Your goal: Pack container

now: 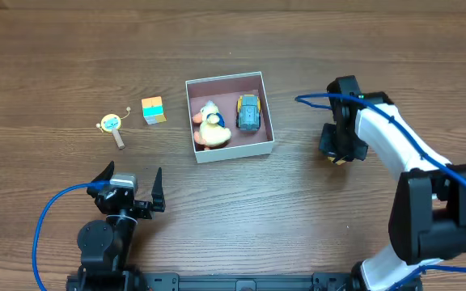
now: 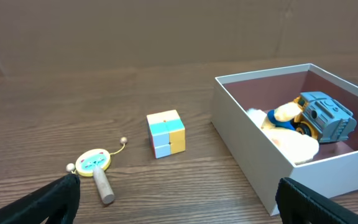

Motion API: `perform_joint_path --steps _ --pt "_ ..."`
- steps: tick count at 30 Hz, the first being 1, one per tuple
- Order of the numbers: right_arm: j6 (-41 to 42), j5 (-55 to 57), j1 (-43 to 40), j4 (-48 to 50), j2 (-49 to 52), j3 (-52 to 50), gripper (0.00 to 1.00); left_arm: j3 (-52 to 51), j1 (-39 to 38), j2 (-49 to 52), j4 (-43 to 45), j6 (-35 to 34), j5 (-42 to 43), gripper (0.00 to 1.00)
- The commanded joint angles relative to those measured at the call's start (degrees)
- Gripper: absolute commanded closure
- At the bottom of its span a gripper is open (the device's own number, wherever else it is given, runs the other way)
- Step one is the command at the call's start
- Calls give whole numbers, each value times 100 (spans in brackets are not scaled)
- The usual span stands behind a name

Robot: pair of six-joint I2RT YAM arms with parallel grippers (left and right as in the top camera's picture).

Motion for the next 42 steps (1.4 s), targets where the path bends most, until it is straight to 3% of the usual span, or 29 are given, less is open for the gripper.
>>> perform_joint_path --steps 1,5,10,13,14,15,16,24,34,39,41,42 --pt "-22 13 -37 -352 44 708 96 -20 39 -35 7 105 22 0" --pt "-149 -4 -42 -979 42 1563 96 -20 39 -28 7 105 20 0" --pt "-146 -7 -374 -1797 42 1954 78 -20 39 -28 7 103 22 0" --pt "-343 -376 -498 -1762 42 1845 41 -20 39 -28 7 103 22 0" --pt "-691 -752 -498 -1563 42 1641 14 -20 39 -28 7 103 22 0" --pt "-758 -879 -498 -1357 42 1453 3 -20 39 -28 7 105 22 0" --pt "-756 -911 -498 -992 46 1102 0 -20 39 -28 7 103 22 0" --pt "-756 -890 -509 553 59 -192 0 -20 39 -28 7 105 20 0" --pt "-901 -737 -518 741 713 -227 2 -20 39 -28 7 105 22 0" --pt "-903 -688 -525 778 721 -225 21 -20 39 -28 7 103 22 0" --pt "-903 -688 -525 774 721 -221 53 -20 39 -28 7 105 22 0" --pt "-903 -682 -525 774 721 -214 60 -20 39 -28 7 105 22 0"
